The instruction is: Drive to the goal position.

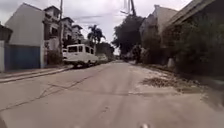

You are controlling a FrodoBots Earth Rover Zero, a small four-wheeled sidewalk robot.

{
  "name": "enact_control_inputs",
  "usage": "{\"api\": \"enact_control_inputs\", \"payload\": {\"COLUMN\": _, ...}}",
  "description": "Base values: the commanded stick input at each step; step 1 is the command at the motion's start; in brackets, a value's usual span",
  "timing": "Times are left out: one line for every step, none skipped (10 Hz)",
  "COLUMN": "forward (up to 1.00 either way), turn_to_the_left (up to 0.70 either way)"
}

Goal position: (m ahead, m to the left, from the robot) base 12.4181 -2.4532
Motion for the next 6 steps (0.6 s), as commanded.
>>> {"api": "enact_control_inputs", "payload": {"forward": 0.70, "turn_to_the_left": 0.00}}
{"api": "enact_control_inputs", "payload": {"forward": 0.70, "turn_to_the_left": 0.00}}
{"api": "enact_control_inputs", "payload": {"forward": 0.70, "turn_to_the_left": 0.00}}
{"api": "enact_control_inputs", "payload": {"forward": 0.70, "turn_to_the_left": 0.00}}
{"api": "enact_control_inputs", "payload": {"forward": 0.70, "turn_to_the_left": 0.00}}
{"api": "enact_control_inputs", "payload": {"forward": 0.70, "turn_to_the_left": 0.00}}
